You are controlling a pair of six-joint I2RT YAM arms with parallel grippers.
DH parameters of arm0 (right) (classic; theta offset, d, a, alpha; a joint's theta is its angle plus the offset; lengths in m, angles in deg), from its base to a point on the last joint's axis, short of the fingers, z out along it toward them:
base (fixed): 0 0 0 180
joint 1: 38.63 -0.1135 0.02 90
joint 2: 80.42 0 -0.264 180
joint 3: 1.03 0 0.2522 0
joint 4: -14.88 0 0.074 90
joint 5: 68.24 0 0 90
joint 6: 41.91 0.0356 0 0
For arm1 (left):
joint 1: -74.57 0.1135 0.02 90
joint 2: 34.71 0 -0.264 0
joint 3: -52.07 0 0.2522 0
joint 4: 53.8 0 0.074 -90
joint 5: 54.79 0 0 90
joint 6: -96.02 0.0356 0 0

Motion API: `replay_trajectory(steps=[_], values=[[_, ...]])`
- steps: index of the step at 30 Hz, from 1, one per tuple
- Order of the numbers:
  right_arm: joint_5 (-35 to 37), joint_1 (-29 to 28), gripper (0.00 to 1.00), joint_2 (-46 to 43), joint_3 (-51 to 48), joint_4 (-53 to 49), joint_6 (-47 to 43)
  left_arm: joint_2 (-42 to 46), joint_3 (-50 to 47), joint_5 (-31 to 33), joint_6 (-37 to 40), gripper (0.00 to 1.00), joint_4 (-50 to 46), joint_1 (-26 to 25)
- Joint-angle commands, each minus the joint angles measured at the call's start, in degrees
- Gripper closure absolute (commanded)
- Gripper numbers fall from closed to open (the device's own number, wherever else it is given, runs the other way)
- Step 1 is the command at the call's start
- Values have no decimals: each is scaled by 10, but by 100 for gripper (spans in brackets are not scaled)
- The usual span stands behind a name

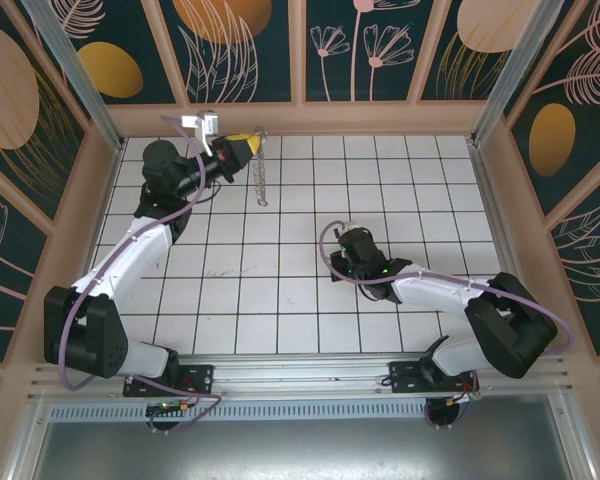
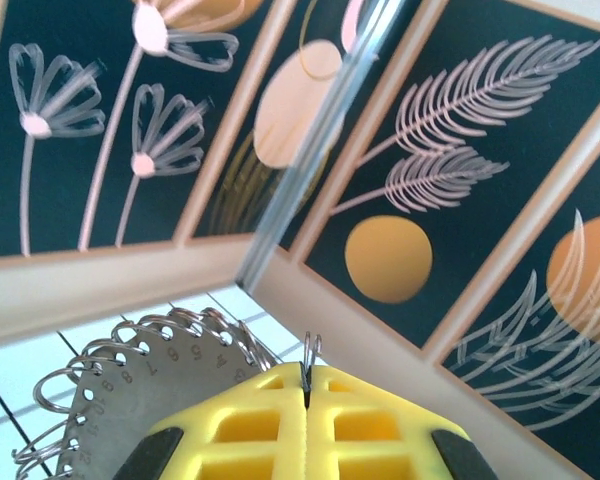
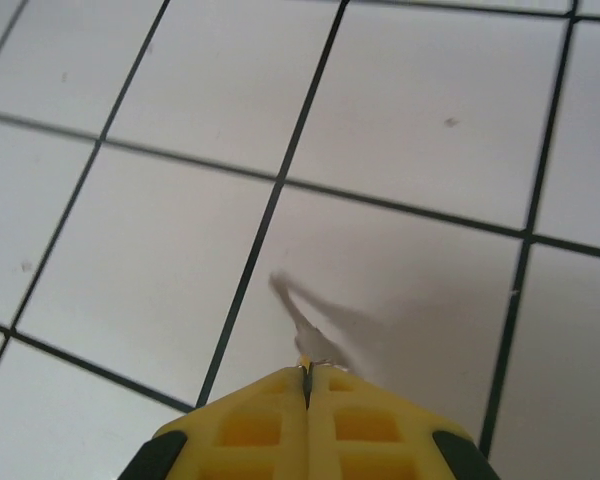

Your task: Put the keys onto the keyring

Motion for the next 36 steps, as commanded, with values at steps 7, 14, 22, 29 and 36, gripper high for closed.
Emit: replay_trajectory(steps=[7,14,22,29,36], values=[[-44,24,96,-71,-30,-20,63,45,-88,29,-33,100,67,-26],[-37,27,96,-88,-79,-27,97,49,-101,29,-29,100,65,-27],[-39,28,96,-94,-110,-39,136,44,-97,25,-27,100,68,-28],[-24,28,68,-113,-116,-72,157,41,-97,20,-30,100,73,-28],[-20,43,62,-125,-73,-103,129,37,-96,16,-31,100,78,-30]])
